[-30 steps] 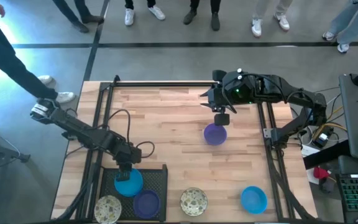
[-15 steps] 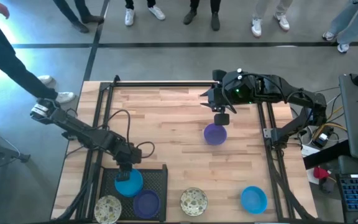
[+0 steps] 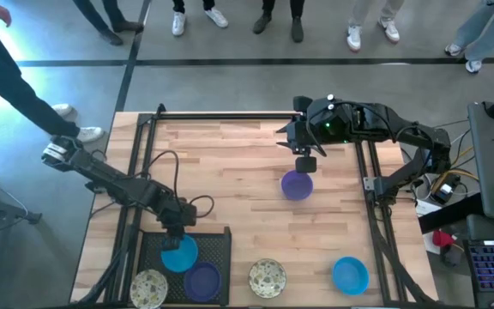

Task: Pick & Place Mini bowls
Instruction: Stack the top blue bowl on the blue bowl on the shelf, then stack the purple bowl on the purple bowl on the shelf

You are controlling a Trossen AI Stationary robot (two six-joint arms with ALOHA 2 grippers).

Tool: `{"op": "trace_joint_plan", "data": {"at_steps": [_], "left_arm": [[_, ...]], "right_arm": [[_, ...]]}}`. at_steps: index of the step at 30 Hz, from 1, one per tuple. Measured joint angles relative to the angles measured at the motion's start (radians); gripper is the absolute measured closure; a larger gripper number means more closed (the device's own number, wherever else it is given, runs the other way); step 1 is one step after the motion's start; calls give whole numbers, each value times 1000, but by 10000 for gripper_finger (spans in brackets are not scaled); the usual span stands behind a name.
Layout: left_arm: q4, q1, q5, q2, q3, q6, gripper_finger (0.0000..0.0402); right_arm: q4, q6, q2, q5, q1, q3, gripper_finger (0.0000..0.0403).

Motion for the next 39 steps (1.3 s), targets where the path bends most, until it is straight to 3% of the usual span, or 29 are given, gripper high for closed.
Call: {"op": "trace_joint_plan", "data": {"at_steps": [11, 26, 39], "left_arm": [[-15, 11, 5, -4, 80, -36, 312], [-84, 34, -125, -108, 136, -190, 312], [-111, 56, -477, -305, 141, -224, 312]], "right_arm": [[-14, 65, 0, 0, -1, 0, 275], [-222, 408, 1, -4, -24, -124, 275], [-204, 693, 0, -9, -103, -372, 275]]}}
